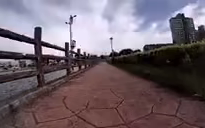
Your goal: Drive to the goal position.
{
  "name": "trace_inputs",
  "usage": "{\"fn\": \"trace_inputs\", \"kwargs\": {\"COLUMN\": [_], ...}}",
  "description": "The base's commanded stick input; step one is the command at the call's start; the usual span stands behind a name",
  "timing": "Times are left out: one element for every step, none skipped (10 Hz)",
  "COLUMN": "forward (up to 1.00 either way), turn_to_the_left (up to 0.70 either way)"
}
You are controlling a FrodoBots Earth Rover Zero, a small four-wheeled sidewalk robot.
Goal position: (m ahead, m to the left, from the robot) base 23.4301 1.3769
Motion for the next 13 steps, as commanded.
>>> {"fn": "trace_inputs", "kwargs": {"forward": [0.70,0.70,0.70,0.70,0.70,0.70,0.70,0.70,0.70,0.70,0.70,0.70,0.70], "turn_to_the_left": [-0.24,-0.24,-0.19,-0.10,-0.09,-0.08,-0.01,0.00,0.01,0.01,0.01,0.01,0.01]}}
